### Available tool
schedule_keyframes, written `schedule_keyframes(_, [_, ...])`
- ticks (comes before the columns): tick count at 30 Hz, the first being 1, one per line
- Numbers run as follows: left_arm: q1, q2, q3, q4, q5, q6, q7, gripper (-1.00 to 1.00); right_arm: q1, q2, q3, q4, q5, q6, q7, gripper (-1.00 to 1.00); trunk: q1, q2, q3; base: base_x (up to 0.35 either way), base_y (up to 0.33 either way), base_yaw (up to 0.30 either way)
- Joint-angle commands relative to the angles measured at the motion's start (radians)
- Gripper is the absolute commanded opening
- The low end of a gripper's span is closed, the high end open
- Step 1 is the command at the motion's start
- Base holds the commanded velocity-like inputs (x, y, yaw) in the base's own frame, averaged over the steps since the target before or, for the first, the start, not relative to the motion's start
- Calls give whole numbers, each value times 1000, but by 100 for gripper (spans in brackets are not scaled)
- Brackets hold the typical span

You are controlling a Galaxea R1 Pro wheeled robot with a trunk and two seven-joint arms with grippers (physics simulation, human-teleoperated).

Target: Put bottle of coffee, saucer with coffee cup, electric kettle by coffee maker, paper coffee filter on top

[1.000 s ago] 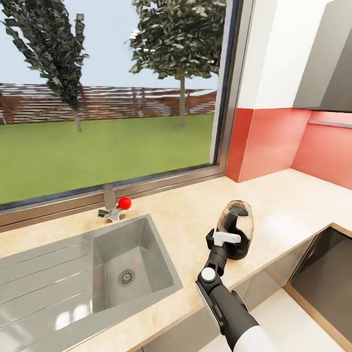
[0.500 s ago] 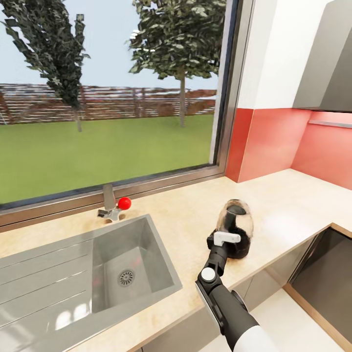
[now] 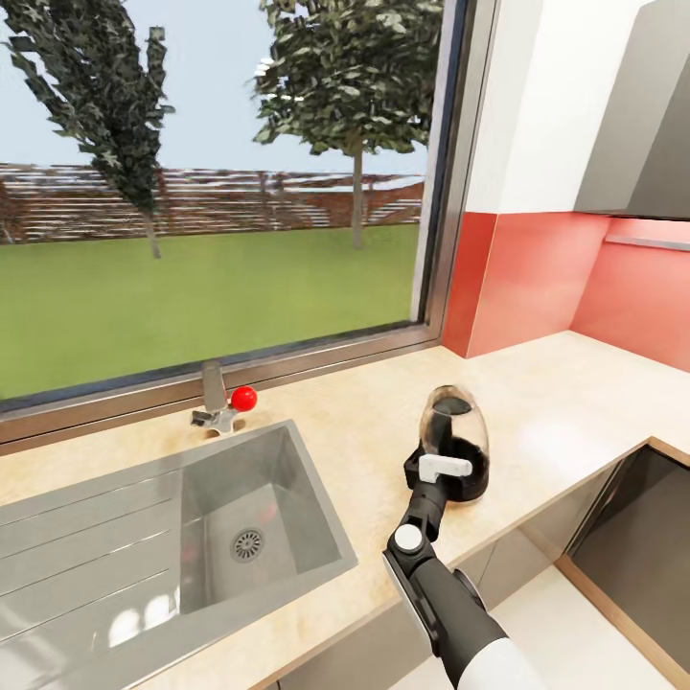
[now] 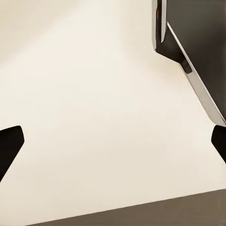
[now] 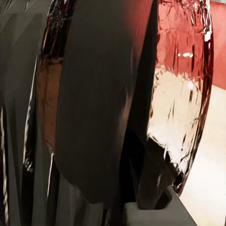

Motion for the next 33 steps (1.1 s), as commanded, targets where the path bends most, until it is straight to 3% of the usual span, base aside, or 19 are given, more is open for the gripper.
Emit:
schedule_keyframes(1, [-1,0,3,2,-11,-6,4,100,-1,0,1,1,3,1,-4,-100,1,-2,-2,0,0,0])
schedule_keyframes(7, [-1,0,5,2,-11,-6,5,100,-1,0,6,-8,4,3,-4,-100,1,-2,-2,0,0,0])
schedule_keyframes(12, [-1,0,7,2,-11,-6,5,100,-1,0,6,-159,3,13,-1,-100,1,-2,-2,0,0,0])
schedule_keyframes(15, [-1,-1,6,1,-11,-6,4,100,-1,0,8,-202,3,16,38,-100,1,-2,-2,0,0,0])
schedule_keyframes(17, [-1,-3,3,1,-11,-6,4,100,-1,0,22,-234,3,20,117,-100,1,-2,-2,0,0,0])
schedule_keyframes(21, [-2,-5,1,1,-11,-6,3,100,-1,0,56,-277,4,27,202,-100,1,-2,-2,0,0,0])
schedule_keyframes(23, [-2,-6,1,1,-11,-7,4,100,-1,0,105,-331,4,111,235,-100,1,-2,-2,0,0,0])
schedule_keyframes(25, [-2,-6,1,1,-13,-7,3,100,-1,0,130,-379,4,212,295,-100,1,-2,-2,0,0,0])
schedule_keyframes(26, [-2,-6,2,1,-13,-7,2,100,-1,0,138,-408,4,280,366,-100,1,-2,-2,0,0,0])
schedule_keyframes(28, [-2,-5,3,1,-13,-7,1,100,-1,0,141,-438,4,328,450,-100,1,-2,-2,0,0,0])
schedule_keyframes(31, [-2,-1,3,1,-13,-8,2,100,-1,0,143,-496,6,376,626,-100,1,-2,-2,0,0,0])
schedule_keyframes(33, [-2,6,3,1,-12,-7,3,100,-1,0,143,-508,6,386,700,-100,1,-2,-2,0,0,0])
